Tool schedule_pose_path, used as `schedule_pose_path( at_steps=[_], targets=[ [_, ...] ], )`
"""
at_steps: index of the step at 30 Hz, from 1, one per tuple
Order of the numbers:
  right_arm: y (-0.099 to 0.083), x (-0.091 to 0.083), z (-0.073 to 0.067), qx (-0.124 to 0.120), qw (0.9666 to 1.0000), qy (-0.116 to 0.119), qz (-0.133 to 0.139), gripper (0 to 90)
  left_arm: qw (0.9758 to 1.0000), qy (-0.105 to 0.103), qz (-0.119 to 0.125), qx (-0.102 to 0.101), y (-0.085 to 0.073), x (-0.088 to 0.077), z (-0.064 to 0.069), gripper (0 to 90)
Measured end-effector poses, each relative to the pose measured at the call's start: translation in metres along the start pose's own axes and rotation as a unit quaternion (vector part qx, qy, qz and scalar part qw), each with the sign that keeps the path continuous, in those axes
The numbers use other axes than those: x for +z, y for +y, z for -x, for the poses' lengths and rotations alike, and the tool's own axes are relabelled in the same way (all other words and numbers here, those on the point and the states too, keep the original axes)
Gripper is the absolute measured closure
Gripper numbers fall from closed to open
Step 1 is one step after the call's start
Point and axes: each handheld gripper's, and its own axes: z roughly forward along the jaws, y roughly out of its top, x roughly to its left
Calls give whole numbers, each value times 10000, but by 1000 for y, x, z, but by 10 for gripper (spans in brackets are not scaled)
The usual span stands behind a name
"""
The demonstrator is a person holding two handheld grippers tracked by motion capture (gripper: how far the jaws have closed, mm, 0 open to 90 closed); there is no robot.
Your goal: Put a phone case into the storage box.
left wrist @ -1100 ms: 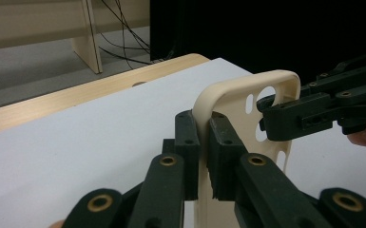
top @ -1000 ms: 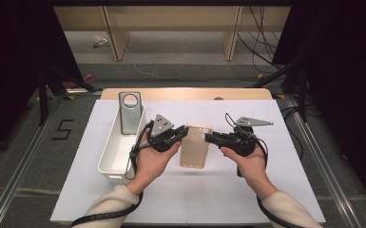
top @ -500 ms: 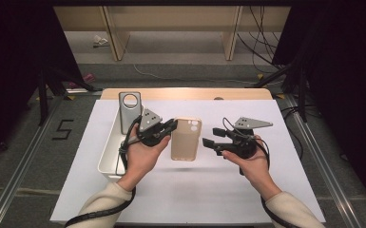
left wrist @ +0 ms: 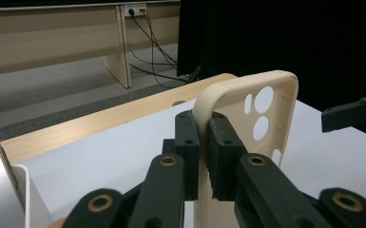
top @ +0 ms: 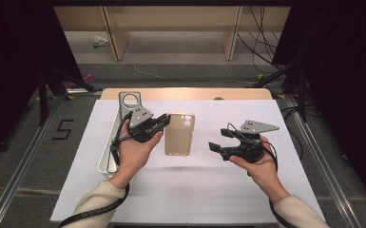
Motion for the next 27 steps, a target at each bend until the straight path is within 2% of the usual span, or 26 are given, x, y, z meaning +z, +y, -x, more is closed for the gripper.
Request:
schedule_pose_path(
  at_steps=[9,16,27],
  targets=[
    [-9,-16,3,-34,9999,-120,-45,221,9999,39,92,54,8,-8,-8,837],
    [-17,-27,5,-82,9996,-273,-78,199,9999,50,118,56,16,-17,-20,836],
    [-24,-33,10,-23,9993,-366,-119,192,9998,121,171,36,24,-28,-37,837]
  ],
)
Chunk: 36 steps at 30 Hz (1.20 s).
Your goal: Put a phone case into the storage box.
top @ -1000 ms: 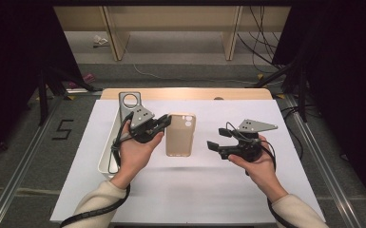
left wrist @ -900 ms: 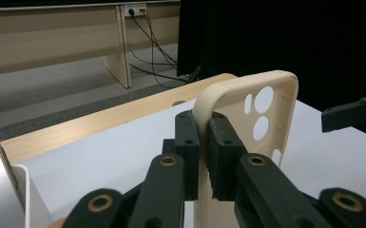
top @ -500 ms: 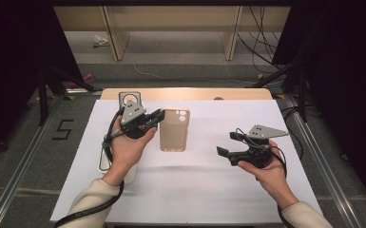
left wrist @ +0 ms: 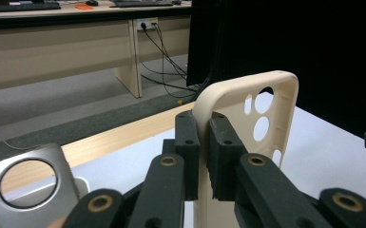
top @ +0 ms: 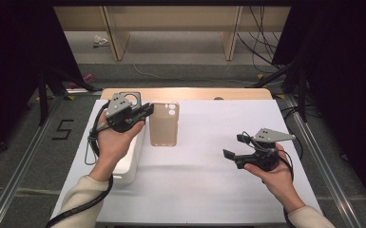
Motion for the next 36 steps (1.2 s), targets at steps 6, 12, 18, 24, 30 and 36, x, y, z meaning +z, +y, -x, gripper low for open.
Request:
schedule_pose_path(
  at_steps=[6,12,18,24,30,36],
  targets=[
    [-2,-4,2,18,10000,-43,5,190,9999,73,100,40,6,-8,-8,837],
    [-4,-7,3,38,10000,-59,-21,188,9997,160,158,62,11,-15,-17,836],
    [-6,-8,3,50,10000,-83,-26,188,9996,217,193,17,13,-21,-25,837],
    [-7,-10,3,74,9999,-89,-17,188,9993,281,225,47,16,-26,-33,837],
    [-7,-9,3,97,9999,-83,-25,188,9992,307,236,81,18,-30,-39,837],
    [-7,-9,3,97,9999,-72,-29,187,9991,340,250,101,19,-34,-47,836]
  ],
)
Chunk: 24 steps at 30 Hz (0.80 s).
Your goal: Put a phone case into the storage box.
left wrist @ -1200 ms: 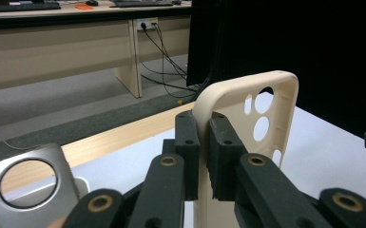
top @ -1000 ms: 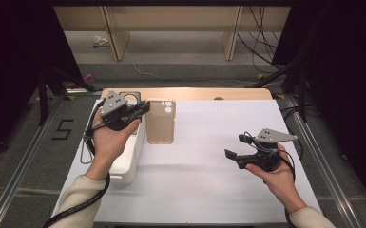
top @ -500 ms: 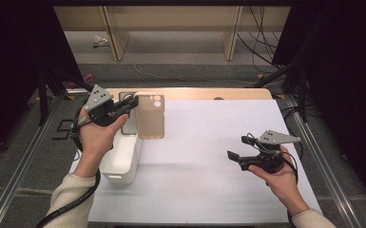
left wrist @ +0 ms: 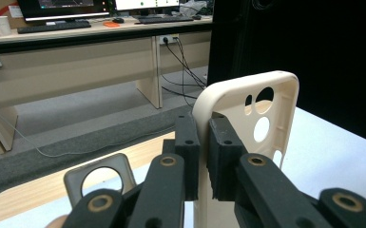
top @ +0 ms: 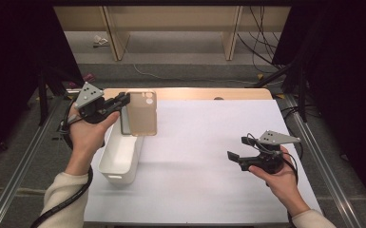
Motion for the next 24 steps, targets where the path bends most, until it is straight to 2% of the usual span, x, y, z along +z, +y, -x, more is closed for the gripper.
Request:
schedule_pose_path(
  at_steps=[9,24],
  targets=[
    [0,0,0,13,10000,8,2,186,9998,151,87,-81,2,-7,-10,837],
    [0,0,0,52,10000,42,25,184,9991,420,76,-29,0,-12,-24,836]
  ],
)
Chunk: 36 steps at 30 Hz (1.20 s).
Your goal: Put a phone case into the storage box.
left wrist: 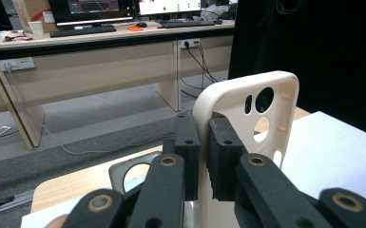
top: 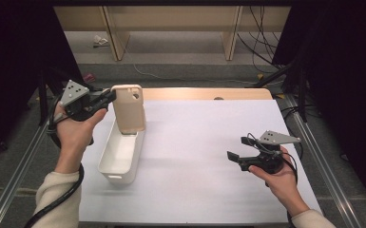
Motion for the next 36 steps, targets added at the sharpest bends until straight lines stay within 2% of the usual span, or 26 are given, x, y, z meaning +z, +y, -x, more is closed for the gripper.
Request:
schedule_pose_path(
  at_steps=[5,23,36],
  targets=[
    [0,0,0,5,10000,7,1,184,10000,37,1,-39,-2,0,-3,836],
    [-1,1,1,36,10000,40,-23,184,9997,222,-54,54,-5,1,-11,836],
    [-1,1,1,62,10000,40,-3,184,9994,267,-110,203,-6,5,-10,836]
  ],
)
